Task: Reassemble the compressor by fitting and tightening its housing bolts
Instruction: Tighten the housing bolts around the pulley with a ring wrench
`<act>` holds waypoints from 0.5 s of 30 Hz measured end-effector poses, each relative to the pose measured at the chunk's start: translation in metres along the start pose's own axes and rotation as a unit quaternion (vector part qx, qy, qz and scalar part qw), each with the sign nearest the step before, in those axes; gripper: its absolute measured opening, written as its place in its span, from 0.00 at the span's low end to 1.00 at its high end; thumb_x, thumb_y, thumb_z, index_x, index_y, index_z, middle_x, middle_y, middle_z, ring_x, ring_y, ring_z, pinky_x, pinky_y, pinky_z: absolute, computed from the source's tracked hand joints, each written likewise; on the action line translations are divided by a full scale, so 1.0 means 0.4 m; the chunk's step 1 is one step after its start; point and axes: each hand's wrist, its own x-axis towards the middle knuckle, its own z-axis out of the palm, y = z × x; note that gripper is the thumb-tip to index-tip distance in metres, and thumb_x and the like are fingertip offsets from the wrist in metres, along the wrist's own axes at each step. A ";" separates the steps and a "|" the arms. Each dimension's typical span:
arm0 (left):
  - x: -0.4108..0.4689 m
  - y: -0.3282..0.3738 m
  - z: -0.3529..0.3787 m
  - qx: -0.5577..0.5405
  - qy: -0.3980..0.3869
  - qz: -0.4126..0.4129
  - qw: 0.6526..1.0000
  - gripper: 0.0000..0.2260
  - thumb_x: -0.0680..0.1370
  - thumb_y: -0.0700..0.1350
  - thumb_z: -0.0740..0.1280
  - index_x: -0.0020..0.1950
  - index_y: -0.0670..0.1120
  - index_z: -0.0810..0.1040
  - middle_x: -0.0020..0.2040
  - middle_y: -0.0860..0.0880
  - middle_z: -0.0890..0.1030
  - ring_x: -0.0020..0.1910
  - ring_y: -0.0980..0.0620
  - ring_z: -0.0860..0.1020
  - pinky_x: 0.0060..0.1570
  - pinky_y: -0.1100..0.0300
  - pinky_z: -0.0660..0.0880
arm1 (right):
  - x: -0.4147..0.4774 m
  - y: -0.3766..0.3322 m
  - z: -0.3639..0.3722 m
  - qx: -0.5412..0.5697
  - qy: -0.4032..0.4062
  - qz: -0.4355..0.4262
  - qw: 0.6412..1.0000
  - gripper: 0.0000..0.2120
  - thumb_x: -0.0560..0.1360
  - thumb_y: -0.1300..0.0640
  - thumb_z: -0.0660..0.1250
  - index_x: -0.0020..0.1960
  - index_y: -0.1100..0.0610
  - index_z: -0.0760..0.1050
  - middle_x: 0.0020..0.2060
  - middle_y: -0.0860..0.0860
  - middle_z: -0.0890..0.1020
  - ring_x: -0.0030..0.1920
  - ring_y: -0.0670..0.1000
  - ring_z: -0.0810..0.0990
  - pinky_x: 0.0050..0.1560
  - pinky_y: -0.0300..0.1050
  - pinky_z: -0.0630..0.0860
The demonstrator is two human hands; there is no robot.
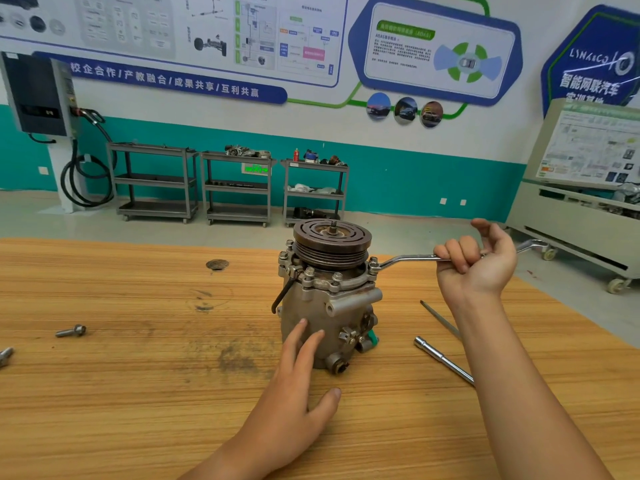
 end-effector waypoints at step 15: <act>0.001 -0.002 0.004 0.006 0.008 0.000 1.000 0.31 0.78 0.55 0.62 0.71 0.65 0.44 0.62 0.77 0.28 0.68 0.69 0.46 0.67 0.66 0.55 | 0.047 0.011 -0.033 0.031 0.027 0.054 0.998 0.14 0.78 0.58 0.50 0.35 0.56 0.66 0.16 0.46 0.56 0.16 0.45 0.55 0.23 0.32 0.58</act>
